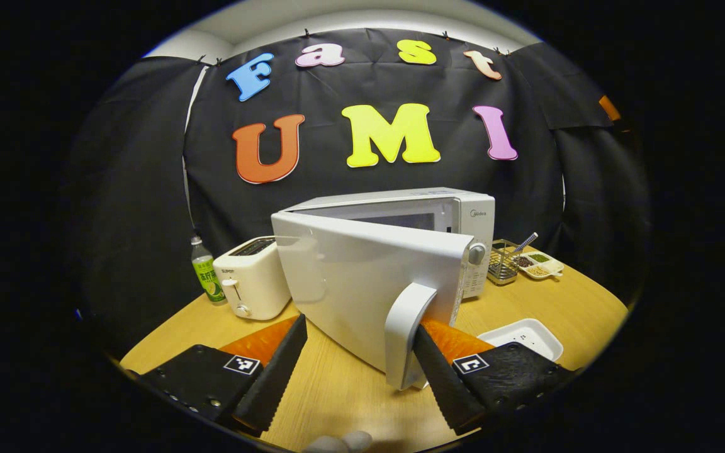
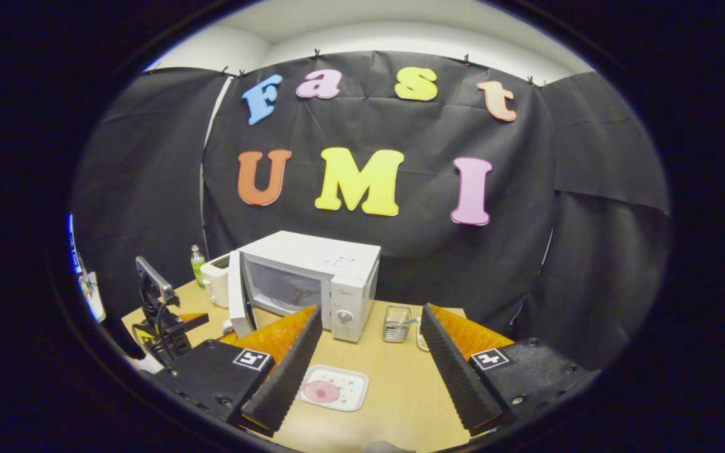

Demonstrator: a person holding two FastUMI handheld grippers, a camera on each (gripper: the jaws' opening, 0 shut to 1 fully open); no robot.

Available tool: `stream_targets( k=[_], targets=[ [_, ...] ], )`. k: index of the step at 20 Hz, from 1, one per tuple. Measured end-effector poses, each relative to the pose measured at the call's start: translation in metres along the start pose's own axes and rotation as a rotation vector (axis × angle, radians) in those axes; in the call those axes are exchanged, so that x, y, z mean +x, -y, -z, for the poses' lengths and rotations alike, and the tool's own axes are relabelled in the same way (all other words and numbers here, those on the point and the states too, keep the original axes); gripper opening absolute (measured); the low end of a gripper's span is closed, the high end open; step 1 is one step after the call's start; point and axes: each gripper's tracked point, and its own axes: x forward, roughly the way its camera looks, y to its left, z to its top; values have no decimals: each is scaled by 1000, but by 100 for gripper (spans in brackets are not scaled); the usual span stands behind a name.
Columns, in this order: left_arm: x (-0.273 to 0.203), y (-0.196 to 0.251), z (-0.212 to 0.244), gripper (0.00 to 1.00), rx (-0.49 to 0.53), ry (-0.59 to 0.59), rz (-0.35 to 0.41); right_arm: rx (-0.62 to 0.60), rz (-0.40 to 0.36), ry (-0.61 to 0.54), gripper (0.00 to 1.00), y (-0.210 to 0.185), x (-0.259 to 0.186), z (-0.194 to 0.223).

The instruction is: Open the microwave oven with the left hand, put the food in, and close the microwave oven.

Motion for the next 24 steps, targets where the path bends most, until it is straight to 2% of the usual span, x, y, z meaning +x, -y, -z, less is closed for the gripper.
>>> stream_targets(
  k=[4, 6, 11, 12, 13, 15, 16, 17, 19, 22, 24],
  targets=[
    [-21, -30, 4, 95, 14, -4, -40, -7, 6, -13, 100, -4, 6, 23],
    [-33, -51, 8, 95, 26, -11, -67, 28, -14, -13, 100, -11, 11, 37],
    [-68, -118, 25, 95, 16, -43, -178, 30, -38, -129, 100, -17, 38, 94],
    [-74, -131, 26, 95, 18, -43, -204, 26, -44, -155, 92, -16, 44, 106],
    [-81, -142, 25, 95, 16, -38, -226, 21, -49, -198, 100, -16, 51, 123],
    [-93, -157, 23, 95, 7, -36, -263, 31, -64, -279, 100, -16, 67, 155],
    [-100, -163, 22, 95, 6, -34, -280, 37, -56, -328, 98, -12, 76, 173],
    [-105, -166, 20, 95, 9, -31, -293, 56, -56, -373, 90, -9, 85, 191],
    [-115, -169, 15, 95, 13, -28, -317, 104, -60, -487, 82, -9, 98, 231],
    [-126, -157, 5, 95, 6, -18, -307, 173, -68, -637, 75, -8, 113, 282],
    [-129, -149, -5, 95, 20, 1, -296, 227, -83, -714, 66, -11, 122, 306]
  ],
)
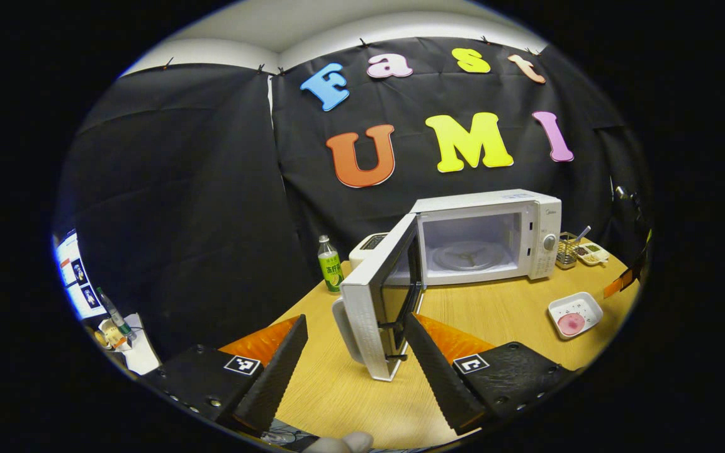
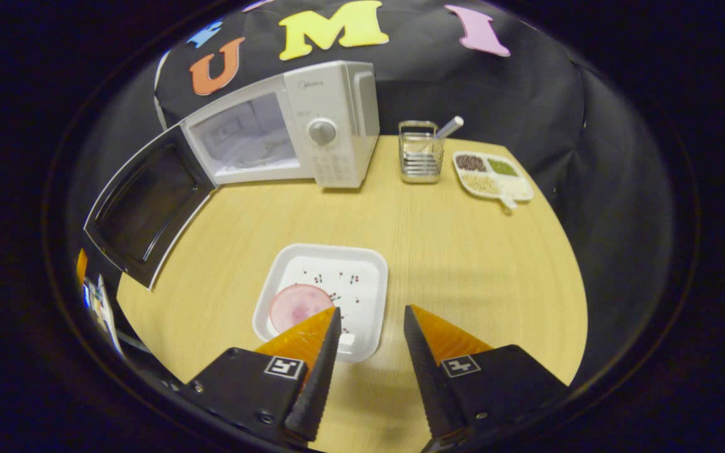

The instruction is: Open the microwave oven with the left hand, put the food in, and close the microwave oven.

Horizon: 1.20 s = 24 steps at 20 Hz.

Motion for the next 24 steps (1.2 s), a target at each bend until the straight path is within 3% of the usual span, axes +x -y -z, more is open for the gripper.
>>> stream_targets(
  k=[1, 5, 6, 12, 13, 17, 24],
  targets=[
    [-2, 5, -5, 95, -2, 7, 12, 24, -7, -31, 49, 0, 9, 3],
    [2, 26, -18, 95, -35, 20, 54, 76, -20, -105, 30, -5, 29, 15],
    [3, 29, -19, 95, -38, 21, 57, 86, -13, -132, 37, -4, 32, 19],
    [8, 33, -24, 95, -75, 19, 50, 215, -10, -212, 0, 4, 37, 23],
    [9, 32, -24, 95, -79, 17, 47, 226, -19, -223, 5, 4, 37, 23],
    [9, 35, -27, 95, -93, 27, 47, 242, -37, -225, 4, 1, 36, 22],
    [10, 45, -39, 95, -69, 44, 67, 270, -168, -118, 4, -20, 16, -7]
  ],
)
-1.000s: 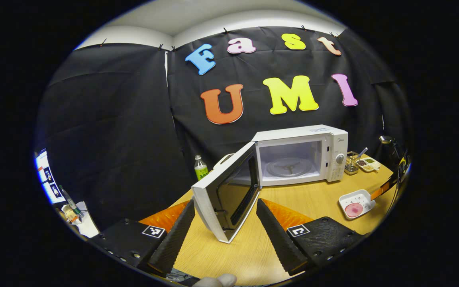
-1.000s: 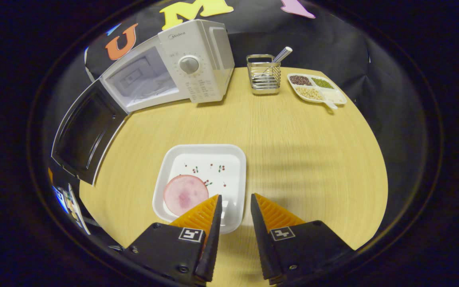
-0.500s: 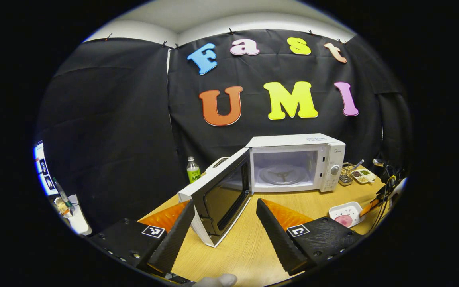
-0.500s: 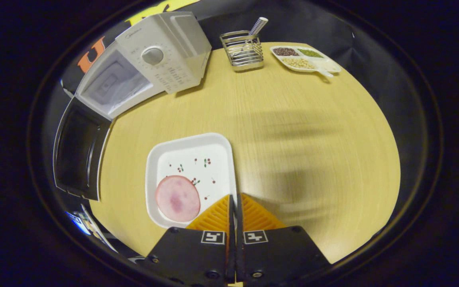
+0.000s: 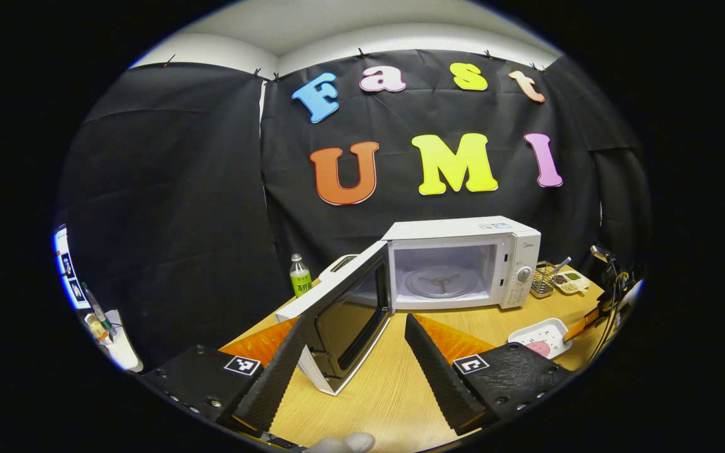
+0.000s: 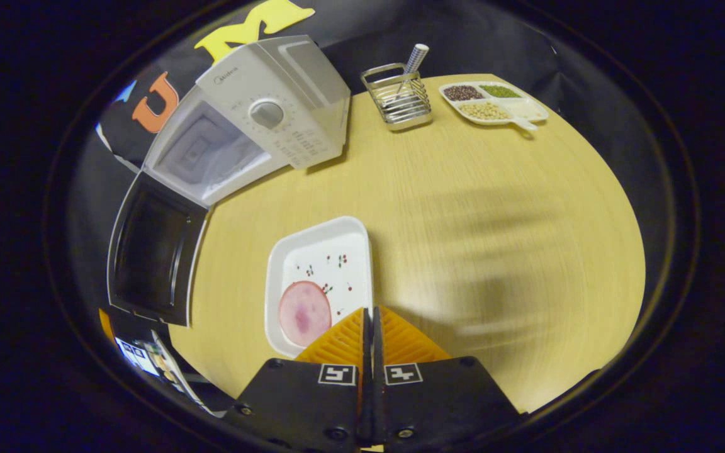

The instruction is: Open the microwave oven with the left hand, put the food in, and close the microwave oven.

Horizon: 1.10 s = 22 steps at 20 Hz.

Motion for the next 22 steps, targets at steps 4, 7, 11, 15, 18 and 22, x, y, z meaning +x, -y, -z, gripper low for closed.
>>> stream_targets(
  k=[4, 7, 11, 15, 18, 22],
  targets=[
    [1, 6, -7, 95, 17, 3, 14, 30, -52, 38, 4, -18, -6, -4],
    [0, 9, -15, 95, 27, 3, 17, 60, -110, 87, 4, -39, -12, -12],
    [-5, 18, -30, 95, 56, 0, 8, 153, -207, 182, 4, -79, -18, -34],
    [-5, 35, -37, 95, 57, -22, 13, 214, -317, 272, 3, -124, -18, -59],
    [-6, 41, -43, 95, 76, -28, -2, 270, -332, 352, 4, -147, -14, -74],
    [-6, 48, -42, 95, 81, -37, 21, 404, -360, 474, 4, -183, 7, -93]
  ],
)
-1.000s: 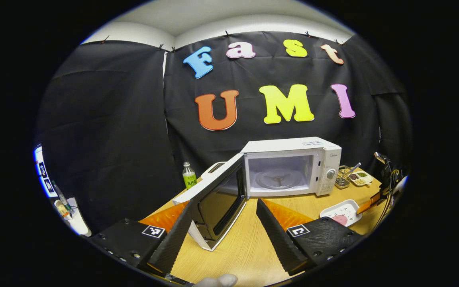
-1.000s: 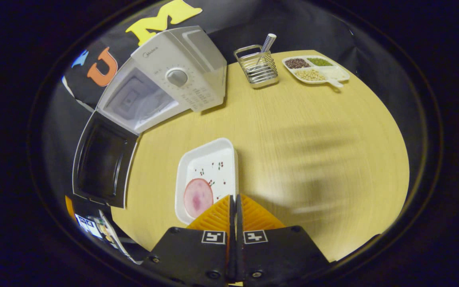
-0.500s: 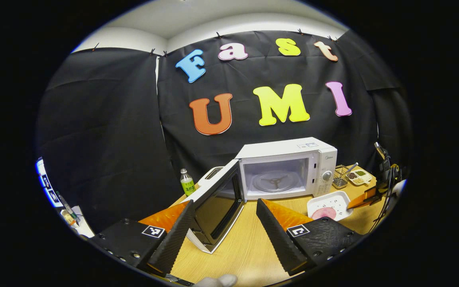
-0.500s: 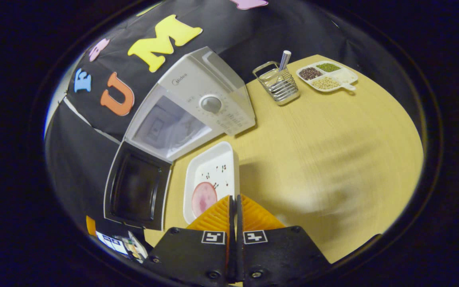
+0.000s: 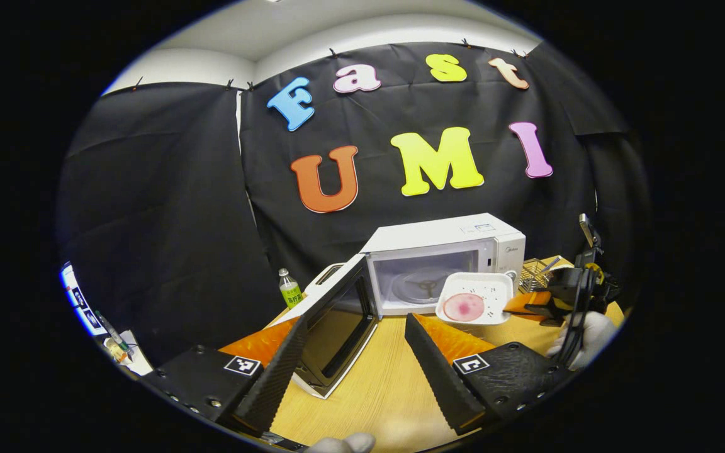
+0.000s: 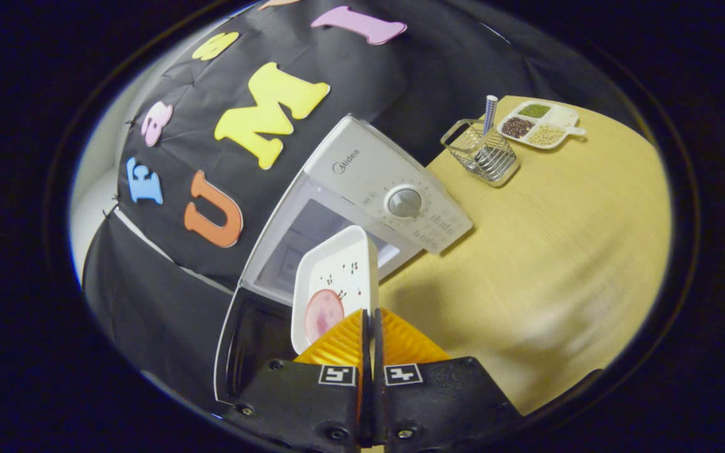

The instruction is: Open the microwave oven with the left hand, put the food in, and close the microwave oven.

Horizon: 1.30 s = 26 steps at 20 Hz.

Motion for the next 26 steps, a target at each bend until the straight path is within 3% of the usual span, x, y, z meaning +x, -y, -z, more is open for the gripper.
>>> stream_targets(
  k=[6, 13, 15, 18, 23, 26],
  targets=[
    [-2, -13, 12, 95, 28, 17, 55, 225, 42, 163, 4, -24, 66, 30],
    [0, -39, 36, 95, 27, -18, 60, 320, 150, 250, 4, -30, 160, 34],
    [0, -44, 39, 95, 39, -30, 58, 311, 149, 254, 0, -39, 184, 36],
    [0, -49, 38, 95, 56, -24, 48, 302, 170, 261, 4, -40, 209, 28],
    [11, -60, 35, 95, 48, -17, 26, 281, 227, 291, 4, -26, 224, 14],
    [14, -59, 36, 95, 39, -22, 28, 311, 162, 294, 10, -32, 222, 8]
  ],
)
